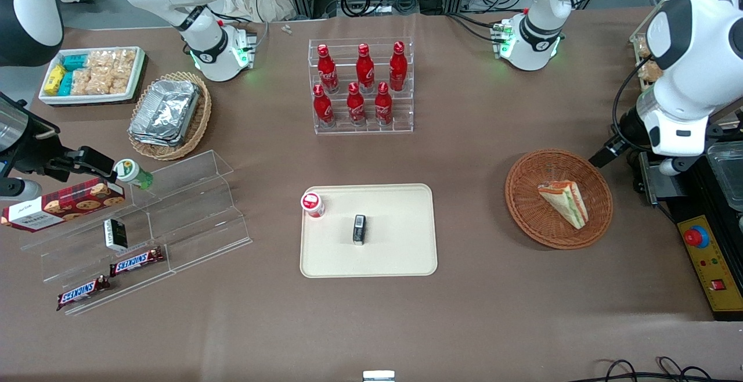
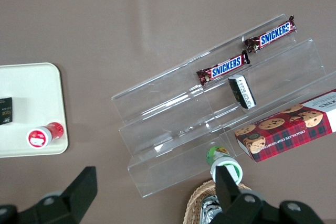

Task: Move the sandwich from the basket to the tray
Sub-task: 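Lower the open left gripper and close it on the wrapped sandwich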

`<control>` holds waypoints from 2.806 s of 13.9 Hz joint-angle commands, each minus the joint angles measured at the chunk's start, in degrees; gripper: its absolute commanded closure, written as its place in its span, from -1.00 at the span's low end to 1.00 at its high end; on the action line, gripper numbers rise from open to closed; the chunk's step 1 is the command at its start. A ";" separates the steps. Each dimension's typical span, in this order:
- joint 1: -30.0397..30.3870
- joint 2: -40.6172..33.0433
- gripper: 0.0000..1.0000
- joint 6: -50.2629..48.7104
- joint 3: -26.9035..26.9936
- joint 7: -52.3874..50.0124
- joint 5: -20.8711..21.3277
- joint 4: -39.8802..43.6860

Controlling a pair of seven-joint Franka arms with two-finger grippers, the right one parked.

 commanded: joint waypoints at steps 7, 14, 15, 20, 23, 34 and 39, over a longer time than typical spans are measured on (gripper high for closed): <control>-0.04 7.76 -1.00 12.62 0.41 4.24 -0.62 -5.96; 0.04 13.21 -1.00 21.15 0.41 7.58 -0.44 -8.25; 0.04 13.91 -1.00 21.59 0.41 7.67 -0.53 -8.25; 0.04 18.75 -1.00 26.42 0.49 8.20 -0.44 -8.25; 0.04 21.03 -0.99 28.10 0.49 8.20 -0.44 -8.07; 0.04 21.58 1.00 29.42 0.50 8.20 -0.44 -7.81; 0.04 10.34 1.00 6.98 0.49 16.25 -0.44 -1.86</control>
